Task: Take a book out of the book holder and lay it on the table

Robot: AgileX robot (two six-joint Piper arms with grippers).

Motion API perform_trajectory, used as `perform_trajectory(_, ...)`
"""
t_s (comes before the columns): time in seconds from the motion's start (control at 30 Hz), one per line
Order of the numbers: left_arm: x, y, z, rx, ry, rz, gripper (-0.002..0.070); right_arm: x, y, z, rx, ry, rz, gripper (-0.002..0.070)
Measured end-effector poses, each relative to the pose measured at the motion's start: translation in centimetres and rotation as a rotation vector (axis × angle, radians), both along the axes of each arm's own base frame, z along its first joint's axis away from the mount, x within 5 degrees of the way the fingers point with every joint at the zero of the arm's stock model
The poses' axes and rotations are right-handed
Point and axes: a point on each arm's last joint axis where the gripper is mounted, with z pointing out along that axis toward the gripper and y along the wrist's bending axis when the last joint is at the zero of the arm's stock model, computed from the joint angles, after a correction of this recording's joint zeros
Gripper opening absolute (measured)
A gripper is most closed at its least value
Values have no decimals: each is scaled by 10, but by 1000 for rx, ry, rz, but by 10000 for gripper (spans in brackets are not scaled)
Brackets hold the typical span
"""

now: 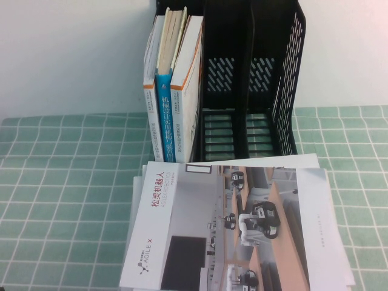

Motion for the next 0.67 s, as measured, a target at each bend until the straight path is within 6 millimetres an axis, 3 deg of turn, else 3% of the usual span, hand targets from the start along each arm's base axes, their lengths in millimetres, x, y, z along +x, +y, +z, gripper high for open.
perform_trajectory(0.67, 0, 0, 0, -2, -2, 0, -2, 0, 0, 0, 18, -5, -7, -2)
